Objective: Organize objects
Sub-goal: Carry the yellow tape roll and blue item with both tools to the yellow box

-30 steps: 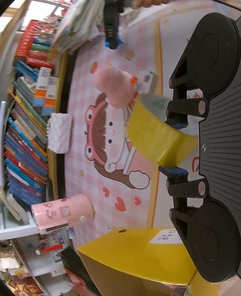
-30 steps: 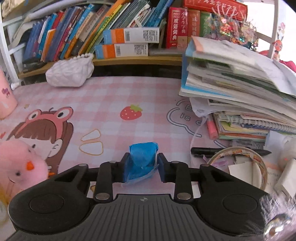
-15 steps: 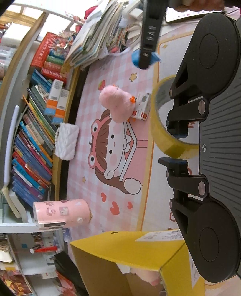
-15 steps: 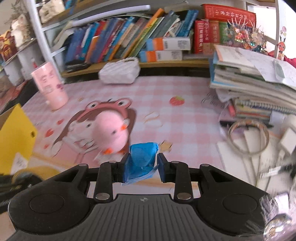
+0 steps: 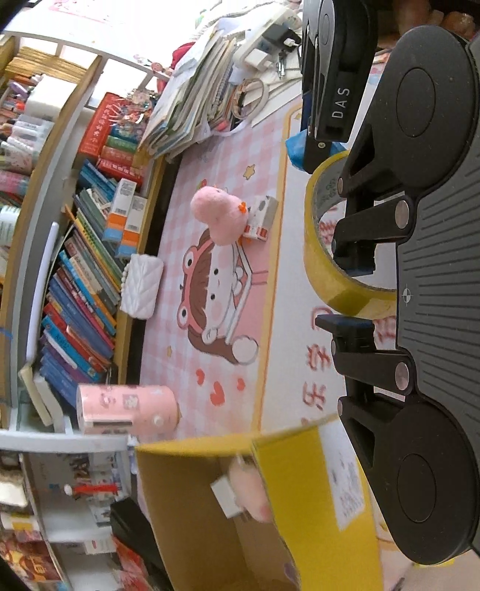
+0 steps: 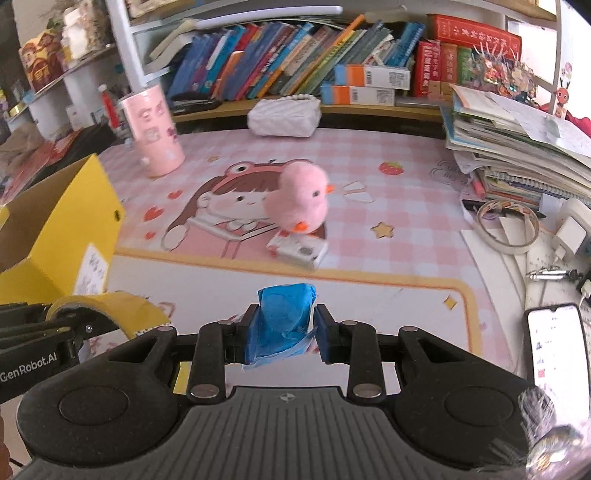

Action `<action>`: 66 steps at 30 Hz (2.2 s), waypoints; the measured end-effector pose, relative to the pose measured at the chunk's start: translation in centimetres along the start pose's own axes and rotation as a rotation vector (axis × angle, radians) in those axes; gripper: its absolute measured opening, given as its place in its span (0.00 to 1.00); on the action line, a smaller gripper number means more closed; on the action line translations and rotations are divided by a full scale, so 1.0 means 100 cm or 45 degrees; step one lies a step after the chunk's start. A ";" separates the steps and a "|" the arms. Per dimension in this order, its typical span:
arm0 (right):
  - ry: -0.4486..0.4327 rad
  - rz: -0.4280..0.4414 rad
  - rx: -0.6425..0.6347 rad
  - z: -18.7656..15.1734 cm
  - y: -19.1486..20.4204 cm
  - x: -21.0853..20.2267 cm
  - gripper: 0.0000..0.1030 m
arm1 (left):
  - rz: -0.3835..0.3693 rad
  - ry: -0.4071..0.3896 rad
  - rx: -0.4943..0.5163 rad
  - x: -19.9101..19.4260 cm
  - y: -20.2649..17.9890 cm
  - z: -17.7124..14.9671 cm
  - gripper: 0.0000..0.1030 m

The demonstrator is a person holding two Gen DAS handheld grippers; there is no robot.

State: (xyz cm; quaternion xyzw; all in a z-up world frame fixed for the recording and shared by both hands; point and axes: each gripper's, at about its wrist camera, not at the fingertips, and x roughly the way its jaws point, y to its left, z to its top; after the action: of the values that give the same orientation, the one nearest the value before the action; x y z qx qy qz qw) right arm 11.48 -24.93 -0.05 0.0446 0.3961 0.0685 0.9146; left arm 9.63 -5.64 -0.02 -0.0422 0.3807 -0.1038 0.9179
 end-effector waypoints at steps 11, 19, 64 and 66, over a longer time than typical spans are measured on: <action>0.014 0.048 -0.094 -0.032 0.076 -0.024 0.28 | 0.047 -0.026 -0.088 -0.055 0.059 -0.035 0.18; 0.012 0.097 -0.142 -0.053 0.124 -0.036 0.28 | 0.101 -0.056 -0.144 -0.091 0.098 -0.057 0.18; -0.269 0.283 -0.273 0.010 0.222 -0.038 0.28 | 0.263 -0.357 -0.151 -0.128 0.165 0.005 0.18; -0.281 0.288 -0.278 0.023 0.222 -0.028 0.28 | 0.276 -0.364 -0.154 -0.120 0.166 0.014 0.18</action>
State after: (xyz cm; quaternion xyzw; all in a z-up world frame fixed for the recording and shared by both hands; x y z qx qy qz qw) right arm 9.27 -3.57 6.60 -0.0032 0.2761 0.2081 0.9383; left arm 5.00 13.20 6.65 -0.0703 0.2544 0.0258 0.9642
